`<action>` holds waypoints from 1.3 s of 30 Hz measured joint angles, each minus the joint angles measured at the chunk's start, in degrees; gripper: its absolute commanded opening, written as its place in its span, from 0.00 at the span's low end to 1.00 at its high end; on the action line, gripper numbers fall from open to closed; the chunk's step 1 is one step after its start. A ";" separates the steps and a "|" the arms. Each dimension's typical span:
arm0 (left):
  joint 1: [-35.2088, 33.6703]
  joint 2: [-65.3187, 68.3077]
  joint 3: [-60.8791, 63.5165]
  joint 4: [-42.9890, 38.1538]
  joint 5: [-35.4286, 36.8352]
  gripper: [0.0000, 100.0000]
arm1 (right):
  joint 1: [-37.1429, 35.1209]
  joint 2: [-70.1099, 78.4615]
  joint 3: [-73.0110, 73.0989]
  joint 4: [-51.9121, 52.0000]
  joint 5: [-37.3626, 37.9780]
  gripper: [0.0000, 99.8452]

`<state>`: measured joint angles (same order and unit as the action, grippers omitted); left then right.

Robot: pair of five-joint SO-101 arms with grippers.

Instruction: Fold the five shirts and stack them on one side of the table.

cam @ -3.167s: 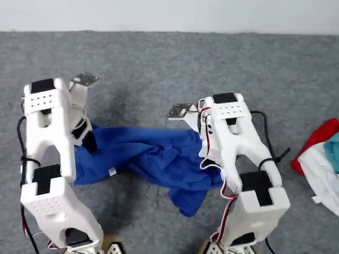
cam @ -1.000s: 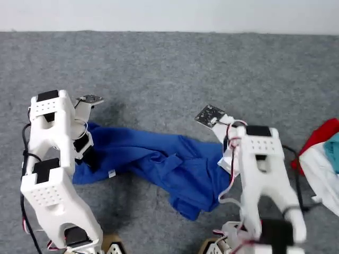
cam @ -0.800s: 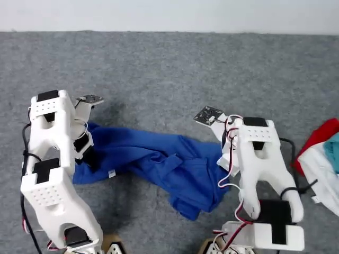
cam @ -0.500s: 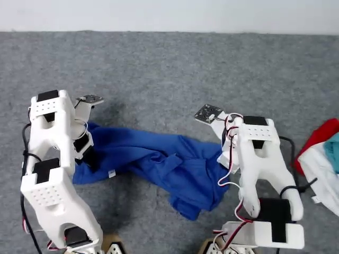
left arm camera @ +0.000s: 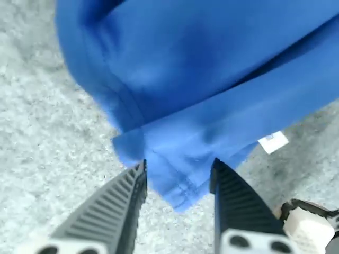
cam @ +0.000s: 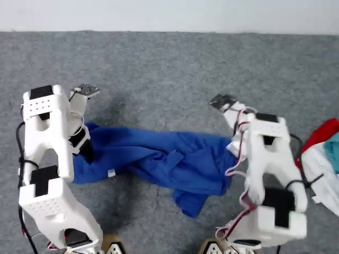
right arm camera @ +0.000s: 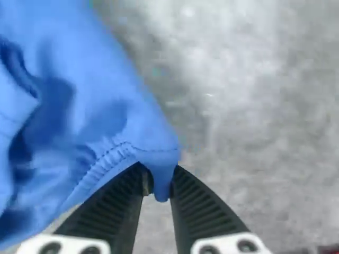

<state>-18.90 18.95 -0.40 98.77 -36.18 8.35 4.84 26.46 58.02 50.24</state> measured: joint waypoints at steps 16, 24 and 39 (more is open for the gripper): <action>0.00 -0.44 0.00 0.00 0.00 0.18 | 8.53 52.48 -76.04 32.70 -2.37 0.12; 0.00 -0.44 0.00 0.00 0.00 0.18 | 8.53 67.78 -106.55 42.90 -5.45 0.35; 0.00 -0.44 0.00 0.00 0.00 0.18 | 3.34 41.67 -79.38 42.90 -4.04 0.23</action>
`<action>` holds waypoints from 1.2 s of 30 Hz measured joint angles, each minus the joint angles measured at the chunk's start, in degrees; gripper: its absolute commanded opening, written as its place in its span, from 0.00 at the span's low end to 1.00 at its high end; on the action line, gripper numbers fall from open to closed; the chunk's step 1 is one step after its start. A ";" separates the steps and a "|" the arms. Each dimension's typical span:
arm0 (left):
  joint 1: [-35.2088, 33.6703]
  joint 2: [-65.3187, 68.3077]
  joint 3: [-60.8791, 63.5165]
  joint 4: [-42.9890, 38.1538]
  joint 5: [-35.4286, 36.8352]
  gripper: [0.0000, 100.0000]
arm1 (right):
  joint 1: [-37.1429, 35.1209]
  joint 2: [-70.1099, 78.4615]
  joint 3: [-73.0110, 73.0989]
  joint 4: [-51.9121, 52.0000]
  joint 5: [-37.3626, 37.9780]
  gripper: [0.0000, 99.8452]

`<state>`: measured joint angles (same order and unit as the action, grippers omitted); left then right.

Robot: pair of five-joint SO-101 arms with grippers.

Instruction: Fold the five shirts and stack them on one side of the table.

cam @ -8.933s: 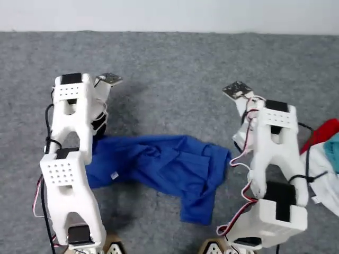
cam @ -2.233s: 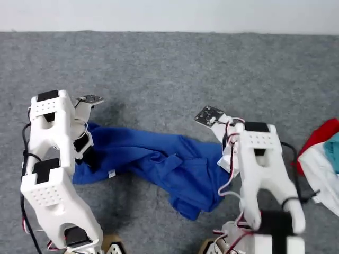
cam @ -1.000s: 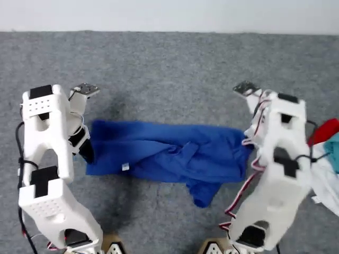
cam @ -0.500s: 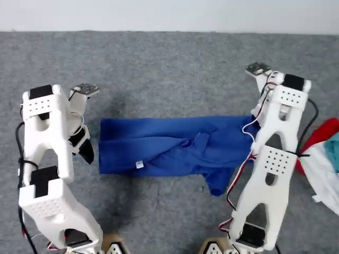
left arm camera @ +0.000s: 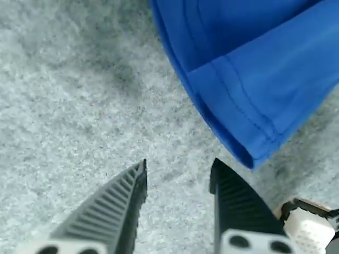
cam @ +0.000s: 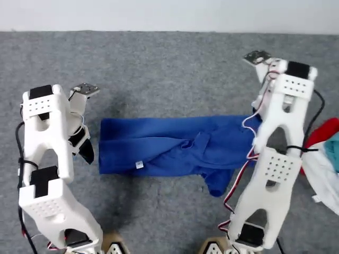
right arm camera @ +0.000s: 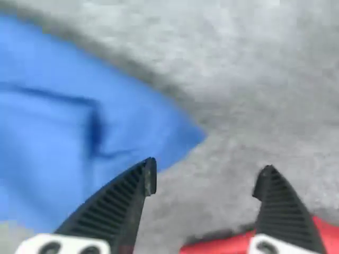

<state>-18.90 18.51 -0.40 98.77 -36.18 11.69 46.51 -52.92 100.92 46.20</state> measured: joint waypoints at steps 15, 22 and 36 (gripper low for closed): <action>0.00 0.00 0.00 0.00 0.00 0.18 | -6.24 -15.47 35.78 -11.96 4.22 0.19; 0.00 0.00 0.97 0.00 0.00 0.18 | -9.49 -14.77 35.87 -12.31 4.22 0.12; 0.00 0.00 0.97 0.00 0.00 0.18 | -7.12 -14.07 35.96 -13.27 10.90 0.02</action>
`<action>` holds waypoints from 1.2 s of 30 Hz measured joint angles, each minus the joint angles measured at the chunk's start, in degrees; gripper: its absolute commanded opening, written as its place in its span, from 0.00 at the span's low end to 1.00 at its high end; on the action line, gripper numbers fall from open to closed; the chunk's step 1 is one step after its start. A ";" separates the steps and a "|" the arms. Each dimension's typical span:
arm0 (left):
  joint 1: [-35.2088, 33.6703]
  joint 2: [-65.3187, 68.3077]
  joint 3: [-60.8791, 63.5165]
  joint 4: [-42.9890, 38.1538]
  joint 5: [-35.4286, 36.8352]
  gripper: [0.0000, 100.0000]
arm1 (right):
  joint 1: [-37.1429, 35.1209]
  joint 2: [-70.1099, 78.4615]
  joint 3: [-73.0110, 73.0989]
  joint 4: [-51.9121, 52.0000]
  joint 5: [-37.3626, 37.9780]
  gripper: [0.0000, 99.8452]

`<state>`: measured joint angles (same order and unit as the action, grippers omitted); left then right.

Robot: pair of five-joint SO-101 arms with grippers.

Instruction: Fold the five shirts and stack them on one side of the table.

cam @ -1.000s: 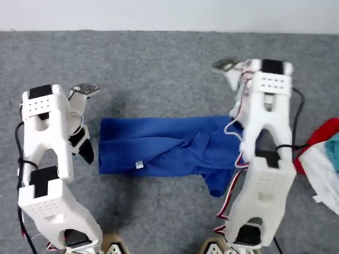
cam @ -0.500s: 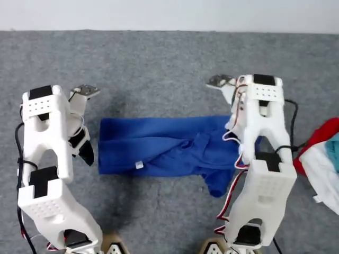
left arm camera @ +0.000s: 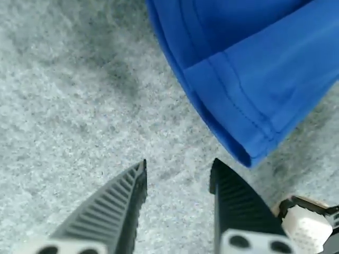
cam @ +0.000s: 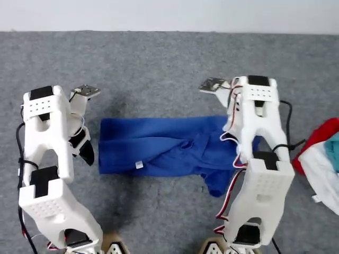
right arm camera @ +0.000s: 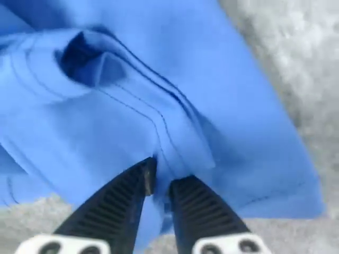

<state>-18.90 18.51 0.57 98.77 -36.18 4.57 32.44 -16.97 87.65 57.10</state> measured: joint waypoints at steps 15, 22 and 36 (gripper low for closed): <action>0.00 0.00 0.00 0.00 0.00 0.18 | 5.27 -4.31 0.09 10.73 3.34 0.23; 0.00 0.00 0.00 0.00 0.00 0.18 | 0.35 -18.73 6.51 12.92 6.77 0.23; 0.00 0.00 0.00 0.00 0.00 0.18 | -2.02 -63.56 68.75 0.53 18.99 0.24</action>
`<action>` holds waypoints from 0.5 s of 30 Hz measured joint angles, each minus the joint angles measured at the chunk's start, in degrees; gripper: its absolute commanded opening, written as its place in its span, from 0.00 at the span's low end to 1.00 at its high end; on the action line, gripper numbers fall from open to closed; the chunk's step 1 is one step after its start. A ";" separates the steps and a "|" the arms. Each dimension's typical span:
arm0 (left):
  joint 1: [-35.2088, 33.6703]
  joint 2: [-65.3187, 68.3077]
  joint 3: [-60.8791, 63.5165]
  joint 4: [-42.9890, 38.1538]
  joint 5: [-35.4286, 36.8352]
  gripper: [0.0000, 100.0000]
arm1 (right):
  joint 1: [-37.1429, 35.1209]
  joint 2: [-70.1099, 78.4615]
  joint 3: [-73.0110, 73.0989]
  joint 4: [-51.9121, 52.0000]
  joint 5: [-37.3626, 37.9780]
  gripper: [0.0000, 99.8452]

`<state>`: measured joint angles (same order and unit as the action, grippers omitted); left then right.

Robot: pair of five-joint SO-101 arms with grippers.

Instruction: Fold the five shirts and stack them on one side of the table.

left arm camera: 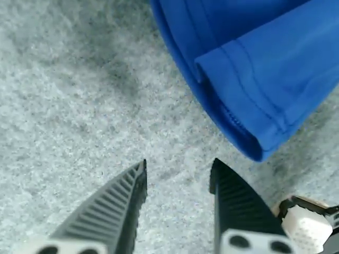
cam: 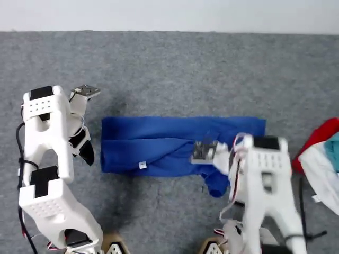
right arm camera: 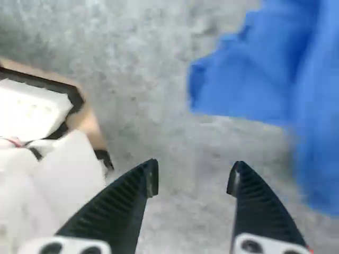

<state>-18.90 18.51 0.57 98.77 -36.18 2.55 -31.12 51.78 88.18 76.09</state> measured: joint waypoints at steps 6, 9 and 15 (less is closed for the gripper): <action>0.00 0.00 0.00 0.00 0.00 0.18 | -2.64 -0.35 4.31 -6.68 -1.41 0.24; 0.00 0.00 0.00 0.00 0.00 0.18 | -4.84 4.31 4.57 -10.46 -4.04 0.23; 0.00 0.00 0.00 0.00 0.00 0.18 | -6.68 14.77 3.78 -15.56 -7.03 0.20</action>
<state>-18.90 18.51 0.57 98.77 -36.18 -4.13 -16.35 55.56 72.62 69.05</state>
